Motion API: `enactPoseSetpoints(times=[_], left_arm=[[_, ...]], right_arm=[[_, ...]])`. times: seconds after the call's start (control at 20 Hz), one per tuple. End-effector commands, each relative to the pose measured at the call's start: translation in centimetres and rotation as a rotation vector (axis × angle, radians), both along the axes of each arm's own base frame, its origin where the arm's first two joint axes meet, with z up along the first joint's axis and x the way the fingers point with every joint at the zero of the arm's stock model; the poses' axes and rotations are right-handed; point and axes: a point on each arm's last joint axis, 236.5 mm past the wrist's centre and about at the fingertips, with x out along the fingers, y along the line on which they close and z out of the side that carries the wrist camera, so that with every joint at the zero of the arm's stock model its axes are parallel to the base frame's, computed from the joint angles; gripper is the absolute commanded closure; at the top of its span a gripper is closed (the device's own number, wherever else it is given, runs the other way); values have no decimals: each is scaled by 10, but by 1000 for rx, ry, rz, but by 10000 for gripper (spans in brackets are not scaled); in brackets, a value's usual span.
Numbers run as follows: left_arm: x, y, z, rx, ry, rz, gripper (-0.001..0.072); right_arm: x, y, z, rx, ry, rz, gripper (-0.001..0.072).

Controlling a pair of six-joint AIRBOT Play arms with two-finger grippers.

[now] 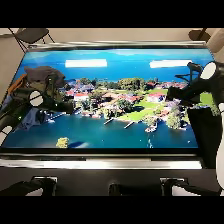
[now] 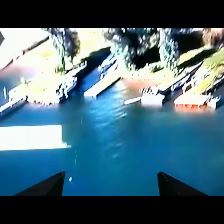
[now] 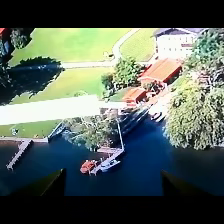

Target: Fold the shirts.

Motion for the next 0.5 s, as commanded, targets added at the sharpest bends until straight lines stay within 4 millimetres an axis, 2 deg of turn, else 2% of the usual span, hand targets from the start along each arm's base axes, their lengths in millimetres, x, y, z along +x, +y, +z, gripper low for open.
enactPoseSetpoints(times=[0.0, 0.3, 0.35, 0.4, 0.45], left_arm=[[27, -7, 13, -32, -125, 3, -4], [47, -8, 26, -53, -220, 15, -2], [57, -4, 37, -77, -263, 52, 59], [66, 3, 55, -120, -295, 131, 293], [81, 16, 80, -149, -360, 192, 351]], right_arm=[[4, -3, 1, -17, -20, 17, 34], [31, -6, 4, -61, -135, 111, 32], [33, -6, 3, -60, -135, 111, 33], [34, -5, 0, -59, -134, 115, 33], [35, -5, -2, -63, -130, 131, 33]])
